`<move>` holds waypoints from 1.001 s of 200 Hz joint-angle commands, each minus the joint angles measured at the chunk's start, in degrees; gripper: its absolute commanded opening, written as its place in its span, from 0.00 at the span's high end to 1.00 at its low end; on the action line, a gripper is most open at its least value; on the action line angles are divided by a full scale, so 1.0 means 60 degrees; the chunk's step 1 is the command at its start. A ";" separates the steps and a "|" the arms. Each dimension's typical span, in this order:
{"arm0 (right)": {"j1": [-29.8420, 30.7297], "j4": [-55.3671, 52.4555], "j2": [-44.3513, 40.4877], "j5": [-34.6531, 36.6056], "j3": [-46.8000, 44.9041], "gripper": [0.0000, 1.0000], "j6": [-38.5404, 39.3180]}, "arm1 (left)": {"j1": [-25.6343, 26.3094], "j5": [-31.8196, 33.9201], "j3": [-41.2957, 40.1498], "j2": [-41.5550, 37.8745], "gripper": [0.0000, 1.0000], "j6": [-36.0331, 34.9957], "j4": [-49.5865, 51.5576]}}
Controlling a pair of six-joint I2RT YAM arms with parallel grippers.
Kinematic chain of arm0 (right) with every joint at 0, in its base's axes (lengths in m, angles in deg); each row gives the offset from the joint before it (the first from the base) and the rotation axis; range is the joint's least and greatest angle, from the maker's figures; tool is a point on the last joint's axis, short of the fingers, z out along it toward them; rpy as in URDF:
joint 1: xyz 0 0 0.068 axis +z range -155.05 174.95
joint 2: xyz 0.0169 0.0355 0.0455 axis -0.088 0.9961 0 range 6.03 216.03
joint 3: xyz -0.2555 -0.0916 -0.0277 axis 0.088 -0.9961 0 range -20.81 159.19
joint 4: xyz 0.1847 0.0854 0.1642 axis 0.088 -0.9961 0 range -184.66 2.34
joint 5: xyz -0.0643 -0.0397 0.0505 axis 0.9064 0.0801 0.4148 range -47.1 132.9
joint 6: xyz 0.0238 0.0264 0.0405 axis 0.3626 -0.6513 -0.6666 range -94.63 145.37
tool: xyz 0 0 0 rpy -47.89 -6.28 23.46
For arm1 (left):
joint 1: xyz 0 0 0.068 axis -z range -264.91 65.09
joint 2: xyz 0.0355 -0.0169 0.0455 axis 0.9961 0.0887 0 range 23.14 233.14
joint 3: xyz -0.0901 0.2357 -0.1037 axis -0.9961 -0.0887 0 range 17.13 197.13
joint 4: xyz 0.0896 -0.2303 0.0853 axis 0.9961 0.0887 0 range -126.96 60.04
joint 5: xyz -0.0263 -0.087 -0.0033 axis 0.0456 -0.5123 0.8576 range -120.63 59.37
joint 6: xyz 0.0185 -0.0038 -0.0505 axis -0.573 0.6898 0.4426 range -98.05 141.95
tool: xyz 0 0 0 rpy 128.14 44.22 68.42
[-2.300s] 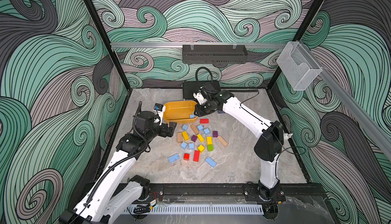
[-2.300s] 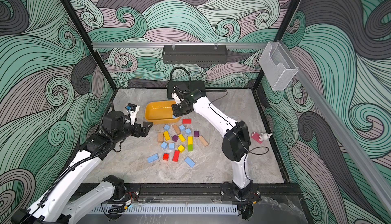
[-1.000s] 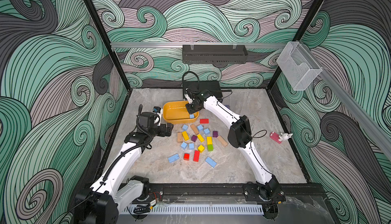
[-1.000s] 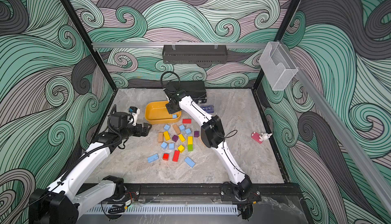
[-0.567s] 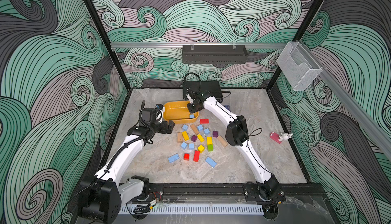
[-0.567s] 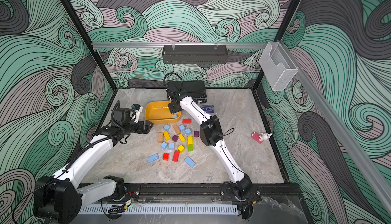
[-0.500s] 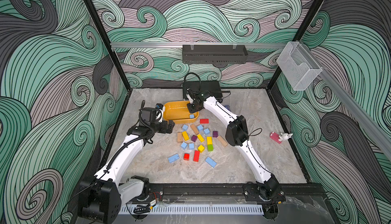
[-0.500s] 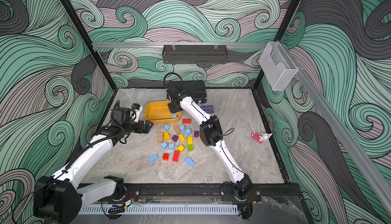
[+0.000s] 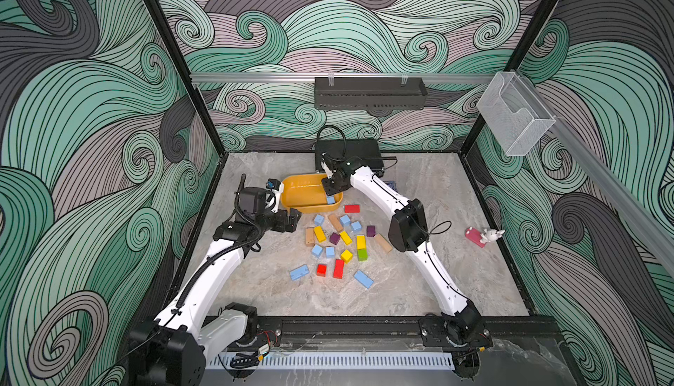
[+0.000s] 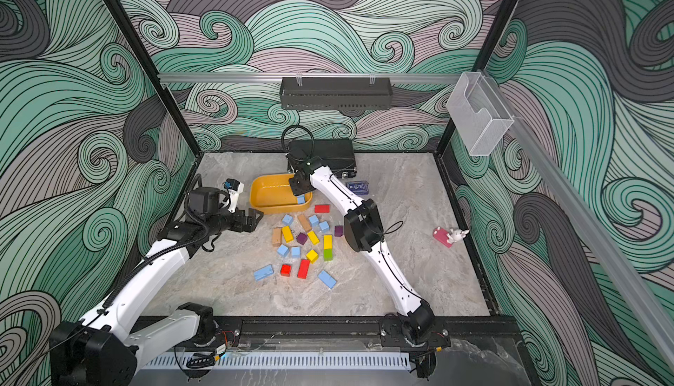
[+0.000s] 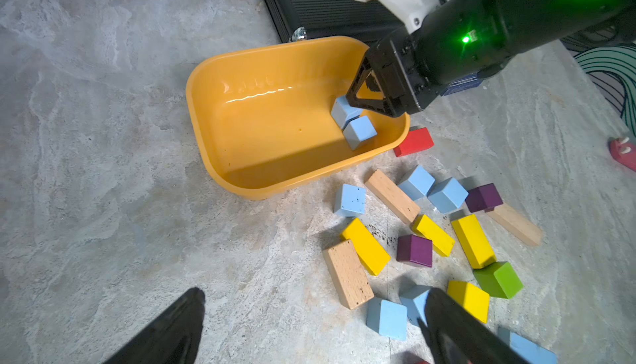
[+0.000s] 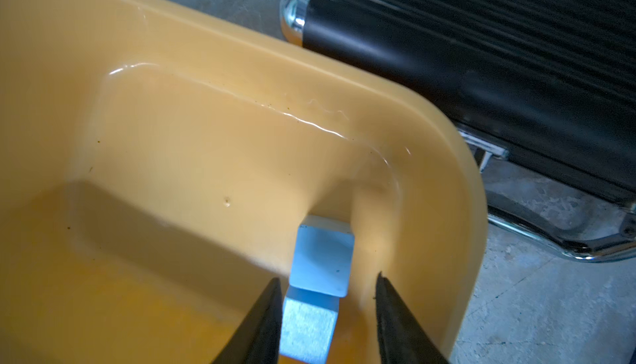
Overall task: Pick out the blue building blocks
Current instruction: Place the building block in the storage box.
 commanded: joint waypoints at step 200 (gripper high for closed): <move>-0.0031 -0.0021 -0.3894 -0.1049 -0.2214 0.09 0.0632 | 0.0055 -0.0911 0.0340 -0.2302 0.01 -0.0372 0.0411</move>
